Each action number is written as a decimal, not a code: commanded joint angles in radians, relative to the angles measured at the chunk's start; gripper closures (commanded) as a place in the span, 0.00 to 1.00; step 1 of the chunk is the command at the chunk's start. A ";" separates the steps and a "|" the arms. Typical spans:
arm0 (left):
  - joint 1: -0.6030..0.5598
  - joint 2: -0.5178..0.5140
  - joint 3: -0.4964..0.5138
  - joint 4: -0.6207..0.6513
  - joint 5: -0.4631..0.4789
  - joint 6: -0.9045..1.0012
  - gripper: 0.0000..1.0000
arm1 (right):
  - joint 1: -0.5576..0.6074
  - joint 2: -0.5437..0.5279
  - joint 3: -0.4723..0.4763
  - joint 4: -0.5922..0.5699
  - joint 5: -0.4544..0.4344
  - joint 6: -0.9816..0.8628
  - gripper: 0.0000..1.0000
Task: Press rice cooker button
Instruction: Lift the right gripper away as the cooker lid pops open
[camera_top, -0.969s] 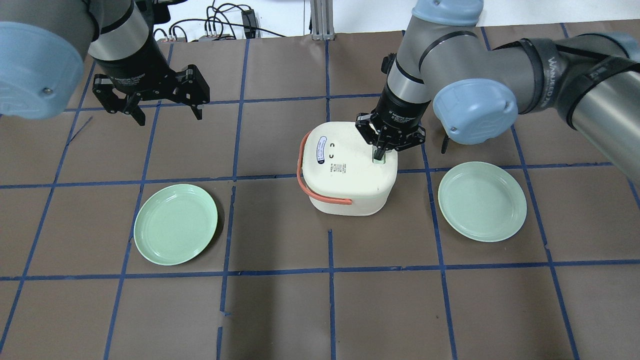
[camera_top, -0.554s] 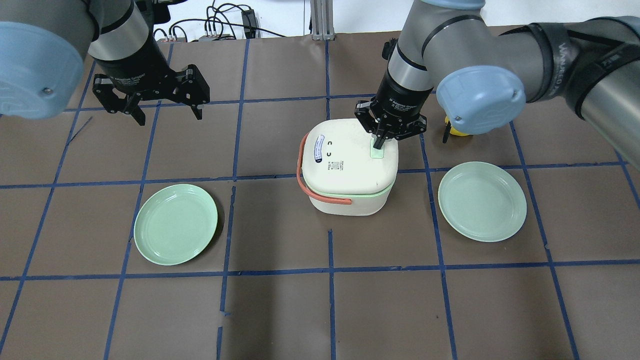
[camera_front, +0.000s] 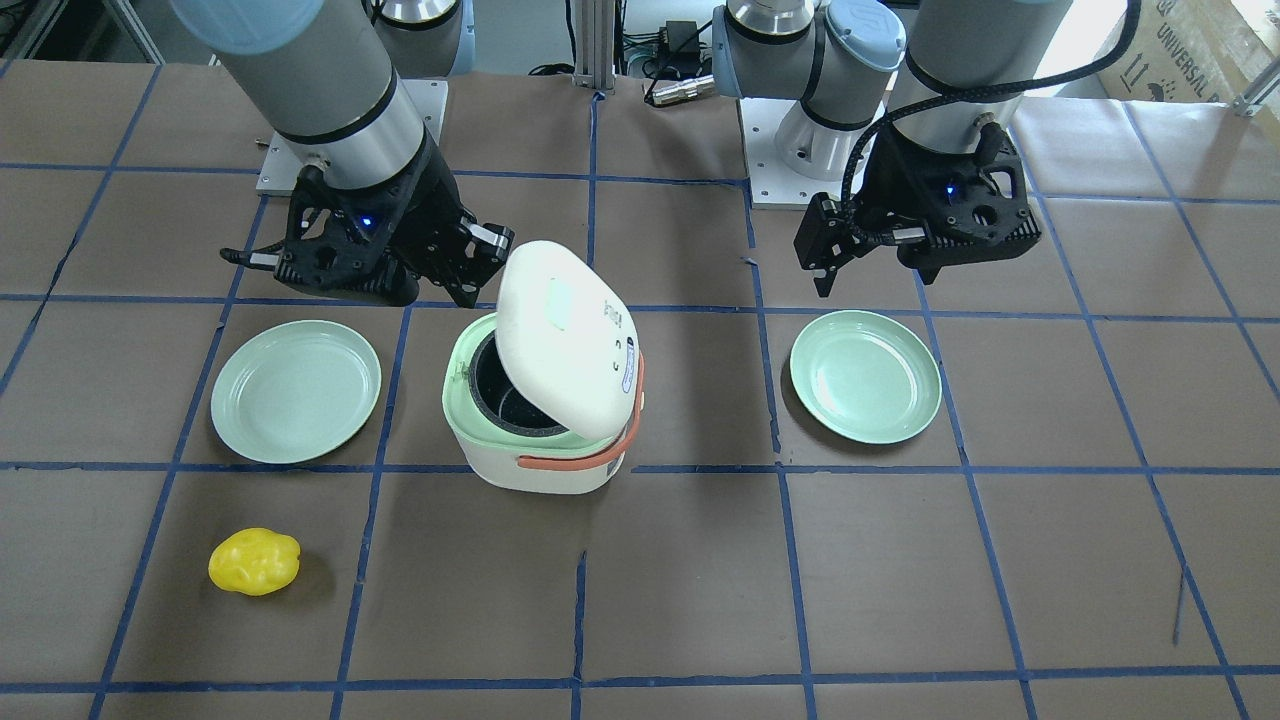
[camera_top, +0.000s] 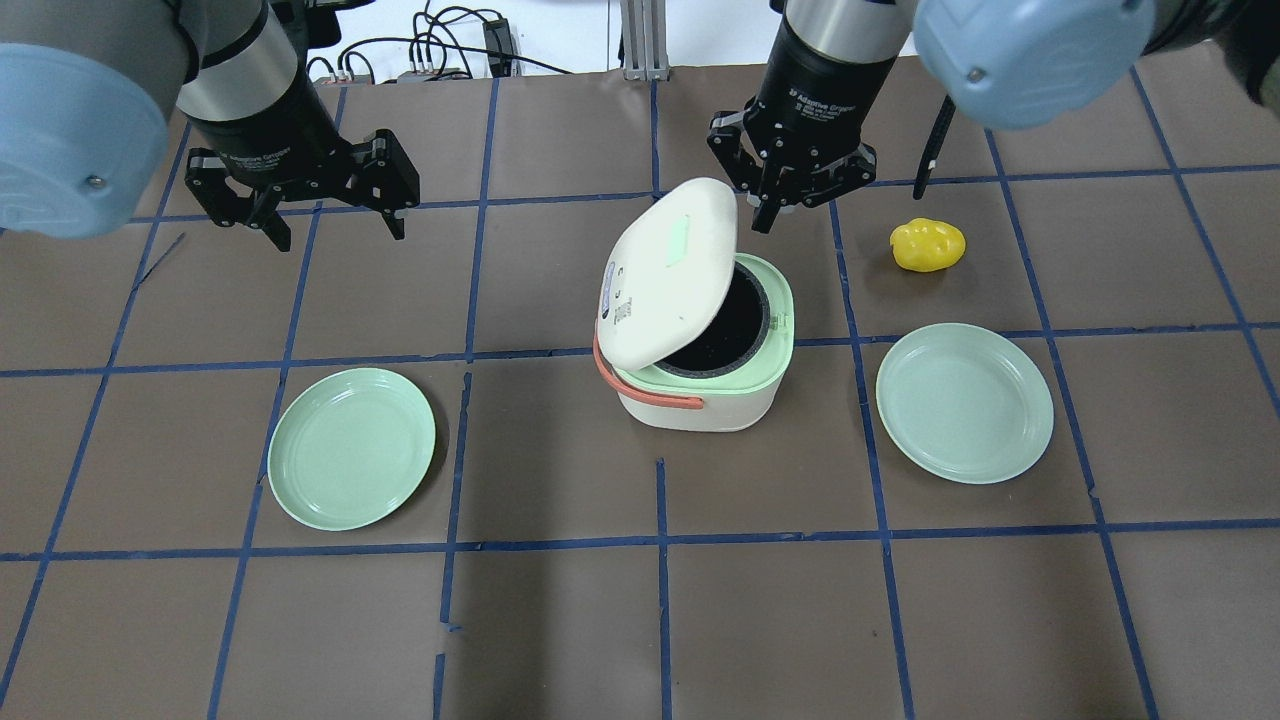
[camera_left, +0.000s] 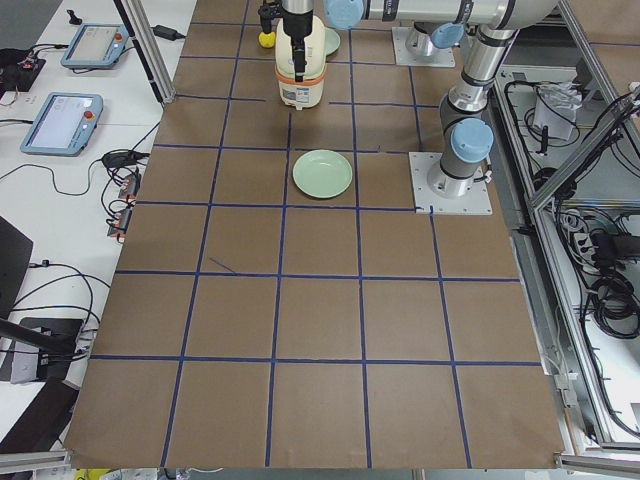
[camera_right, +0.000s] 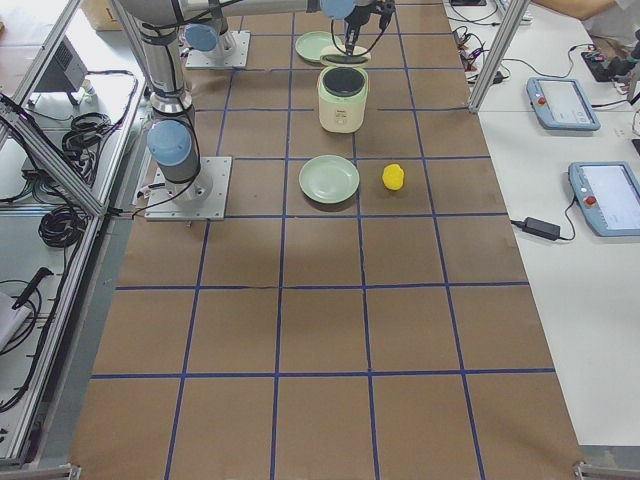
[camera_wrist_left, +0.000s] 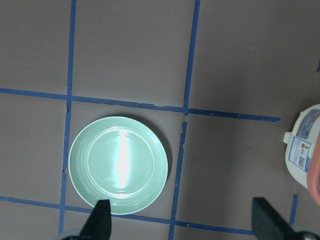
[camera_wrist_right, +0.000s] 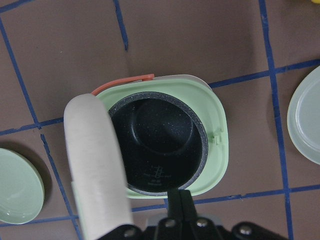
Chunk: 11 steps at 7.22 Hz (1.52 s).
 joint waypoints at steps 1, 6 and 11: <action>0.000 0.000 0.001 0.000 0.000 0.000 0.00 | -0.011 0.002 -0.070 0.070 -0.067 -0.019 0.81; 0.000 0.000 0.000 -0.001 0.000 -0.002 0.00 | -0.042 -0.005 -0.047 0.066 -0.164 -0.180 0.15; 0.000 0.000 0.000 0.000 0.000 0.000 0.00 | -0.145 -0.100 0.115 0.064 -0.192 -0.312 0.00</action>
